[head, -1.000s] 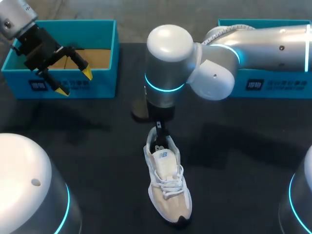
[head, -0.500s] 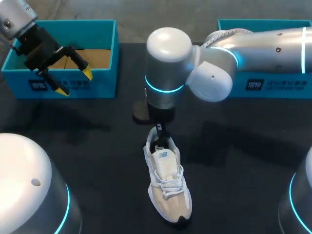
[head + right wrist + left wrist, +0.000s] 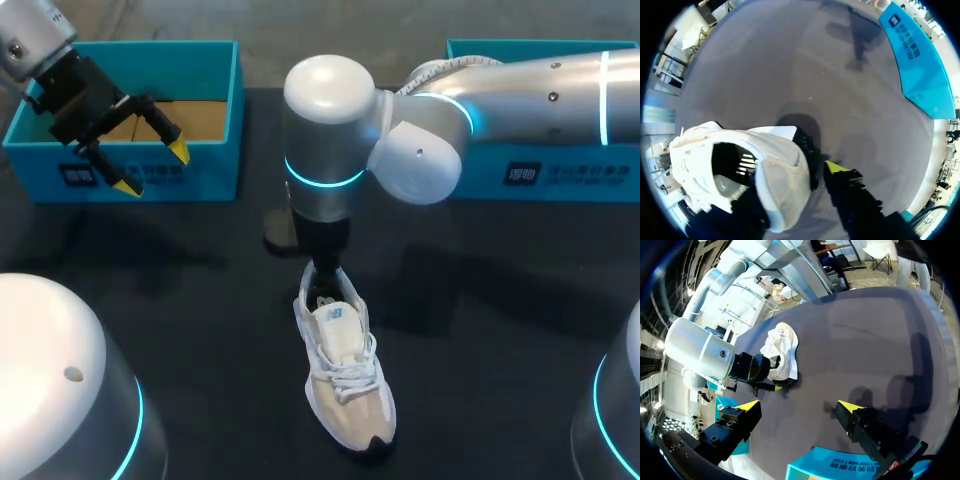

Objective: Take the shoe out of the shoebox, open the shoe tongue, remove and reinsert the insole, then place the shoe into the shoebox

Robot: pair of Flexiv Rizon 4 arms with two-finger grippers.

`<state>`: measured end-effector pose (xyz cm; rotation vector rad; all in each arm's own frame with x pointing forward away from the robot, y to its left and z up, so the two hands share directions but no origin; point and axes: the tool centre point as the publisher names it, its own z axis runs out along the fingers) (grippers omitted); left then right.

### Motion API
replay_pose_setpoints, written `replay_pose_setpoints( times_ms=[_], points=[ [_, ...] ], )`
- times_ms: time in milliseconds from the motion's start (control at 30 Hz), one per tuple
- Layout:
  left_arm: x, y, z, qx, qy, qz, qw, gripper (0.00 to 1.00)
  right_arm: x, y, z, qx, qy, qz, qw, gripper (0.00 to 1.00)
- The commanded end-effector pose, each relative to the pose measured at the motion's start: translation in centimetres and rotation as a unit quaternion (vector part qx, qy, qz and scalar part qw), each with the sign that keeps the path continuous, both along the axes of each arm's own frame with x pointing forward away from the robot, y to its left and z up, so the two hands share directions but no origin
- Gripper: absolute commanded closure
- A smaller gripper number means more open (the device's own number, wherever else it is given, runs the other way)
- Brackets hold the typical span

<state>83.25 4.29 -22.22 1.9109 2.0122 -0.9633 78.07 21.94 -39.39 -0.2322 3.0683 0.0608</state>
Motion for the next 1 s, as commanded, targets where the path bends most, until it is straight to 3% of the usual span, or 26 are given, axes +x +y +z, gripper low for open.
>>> replay_pose_setpoints(
  times_ms=[33, 400, 633, 1000],
  points=[
    [-0.1, 0.0, 0.0, 0.001, -0.001, 0.000, 1.000, 0.00, 0.0, 0.3, -0.1, -0.004, 0.000, -0.002, 1.000, 1.00],
    [-0.1, 0.0, 0.0, 0.001, -0.001, 0.000, 1.000, 0.00, -0.8, 0.0, 0.5, -0.008, -0.007, -0.018, 1.000, 1.00],
    [-0.1, 0.0, 0.0, 0.001, -0.001, 0.000, 1.000, 0.00, -0.8, -0.7, 2.6, -0.011, -0.023, -0.046, 0.999, 1.00],
    [-0.1, 0.0, 0.0, 0.001, -0.001, 0.000, 1.000, 0.00, 1.1, -3.6, 10.3, -0.013, -0.057, -0.055, 0.997, 1.00]
  ],
)
